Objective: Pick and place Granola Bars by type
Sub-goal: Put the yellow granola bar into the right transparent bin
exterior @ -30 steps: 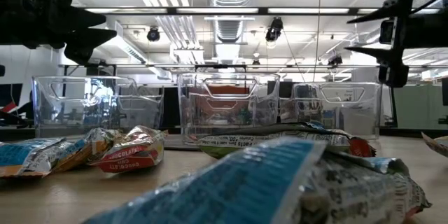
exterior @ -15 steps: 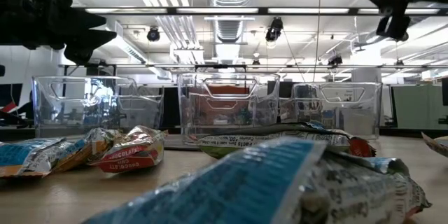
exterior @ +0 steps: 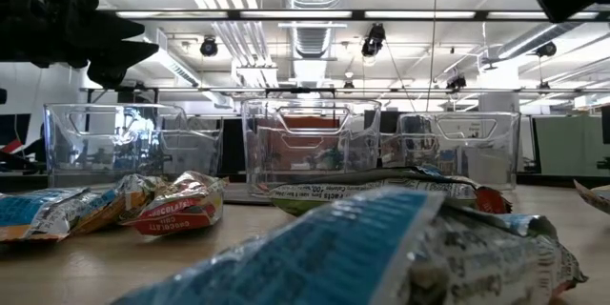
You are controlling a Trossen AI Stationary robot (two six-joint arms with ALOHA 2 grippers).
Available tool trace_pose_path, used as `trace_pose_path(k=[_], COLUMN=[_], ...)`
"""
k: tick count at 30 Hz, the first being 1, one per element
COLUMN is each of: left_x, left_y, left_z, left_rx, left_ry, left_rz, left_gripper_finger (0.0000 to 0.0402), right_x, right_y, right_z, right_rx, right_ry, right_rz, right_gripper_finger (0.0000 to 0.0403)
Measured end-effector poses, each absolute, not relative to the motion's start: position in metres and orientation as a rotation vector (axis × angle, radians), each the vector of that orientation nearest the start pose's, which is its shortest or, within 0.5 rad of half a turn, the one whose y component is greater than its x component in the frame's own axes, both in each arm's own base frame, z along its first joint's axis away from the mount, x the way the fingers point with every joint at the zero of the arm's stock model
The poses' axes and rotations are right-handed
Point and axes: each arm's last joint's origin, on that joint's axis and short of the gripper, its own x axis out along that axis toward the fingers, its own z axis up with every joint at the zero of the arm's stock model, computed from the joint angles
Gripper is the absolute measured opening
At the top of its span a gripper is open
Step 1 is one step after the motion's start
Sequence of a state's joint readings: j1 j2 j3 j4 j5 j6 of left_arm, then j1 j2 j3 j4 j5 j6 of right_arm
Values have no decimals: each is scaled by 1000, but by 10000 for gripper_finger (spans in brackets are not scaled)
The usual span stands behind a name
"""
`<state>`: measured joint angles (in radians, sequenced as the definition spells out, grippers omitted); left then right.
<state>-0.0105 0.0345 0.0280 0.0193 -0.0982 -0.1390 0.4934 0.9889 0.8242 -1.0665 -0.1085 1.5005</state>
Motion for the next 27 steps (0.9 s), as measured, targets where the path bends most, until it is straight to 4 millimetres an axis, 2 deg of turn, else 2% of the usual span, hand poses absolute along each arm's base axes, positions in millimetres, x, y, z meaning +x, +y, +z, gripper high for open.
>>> trace_pose_path(k=[6, 10, 19, 22, 27], left_x=[98, 98, 98, 98, 98], left_y=[2, 2, 2, 2, 2], left_z=[172, 173, 173, 173, 172], left_rx=[-140, -140, -140, -140, -140], left_ry=[-20, -22, -22, -22, -21], left_rz=[87, 87, 86, 87, 87], left_gripper_finger=[200, 200, 200, 200, 200], right_x=[145, 147, 156, 154, 151], right_y=[112, 124, 132, 130, 126], right_z=[214, 198, 173, 161, 148], right_rx=[843, 759, 776, 769, 738], right_ry=[1521, 1585, 1562, 1569, 1527], right_rz=[-629, -671, -613, -657, -694], right_gripper_finger=[206, 210, 288, 312, 326])
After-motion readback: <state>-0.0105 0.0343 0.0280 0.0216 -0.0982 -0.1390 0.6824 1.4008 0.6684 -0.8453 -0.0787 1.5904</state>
